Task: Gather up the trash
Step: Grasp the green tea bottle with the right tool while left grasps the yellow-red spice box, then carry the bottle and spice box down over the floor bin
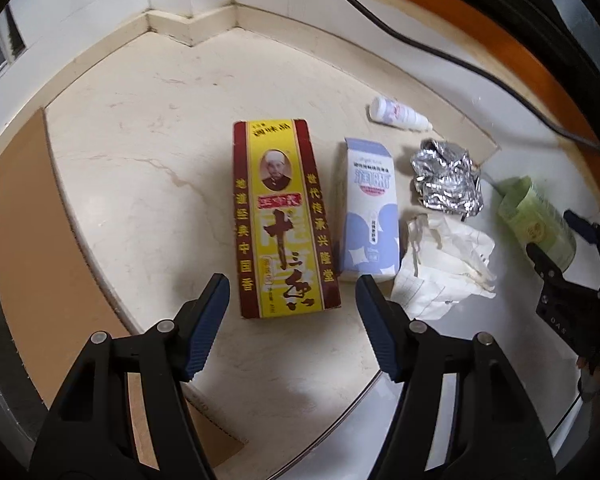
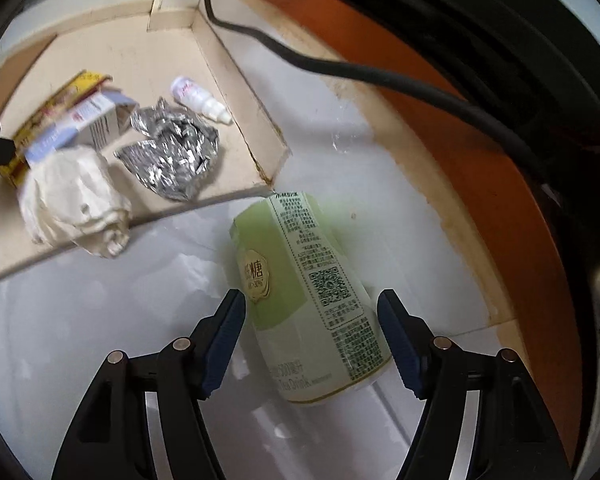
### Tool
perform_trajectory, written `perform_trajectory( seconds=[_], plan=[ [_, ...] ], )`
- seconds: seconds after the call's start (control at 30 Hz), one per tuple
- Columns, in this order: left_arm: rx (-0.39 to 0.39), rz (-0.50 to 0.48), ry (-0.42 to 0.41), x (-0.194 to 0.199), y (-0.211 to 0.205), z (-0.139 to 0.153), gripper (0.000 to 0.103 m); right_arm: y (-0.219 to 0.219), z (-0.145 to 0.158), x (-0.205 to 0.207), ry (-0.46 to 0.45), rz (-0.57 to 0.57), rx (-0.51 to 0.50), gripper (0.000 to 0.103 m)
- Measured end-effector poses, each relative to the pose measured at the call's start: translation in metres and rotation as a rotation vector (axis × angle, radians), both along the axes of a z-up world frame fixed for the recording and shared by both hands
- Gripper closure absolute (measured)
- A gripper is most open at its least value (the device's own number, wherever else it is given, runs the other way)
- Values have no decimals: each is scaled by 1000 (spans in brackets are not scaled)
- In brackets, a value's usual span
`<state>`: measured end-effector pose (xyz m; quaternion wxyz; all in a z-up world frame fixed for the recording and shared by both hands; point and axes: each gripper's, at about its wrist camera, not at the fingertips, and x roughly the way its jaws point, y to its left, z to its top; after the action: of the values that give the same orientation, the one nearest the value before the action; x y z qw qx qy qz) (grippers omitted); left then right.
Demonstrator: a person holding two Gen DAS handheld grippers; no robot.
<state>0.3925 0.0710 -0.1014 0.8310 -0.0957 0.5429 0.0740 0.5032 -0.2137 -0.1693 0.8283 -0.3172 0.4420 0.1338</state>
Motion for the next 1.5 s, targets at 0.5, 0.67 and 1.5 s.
perform_trajectory(
  seconds=[0.5,0.67,1.5],
  plan=[
    [12,5,57,18,11,-21,45,17,-26,-1,-16,42,-82,27],
    [3,25,61,23,20,-25,45,18,-18,0,27,35,-37,29],
    [12,16,-133,-88,-11,44,48,11,16,-79,-78,-25,72,39]
  ],
)
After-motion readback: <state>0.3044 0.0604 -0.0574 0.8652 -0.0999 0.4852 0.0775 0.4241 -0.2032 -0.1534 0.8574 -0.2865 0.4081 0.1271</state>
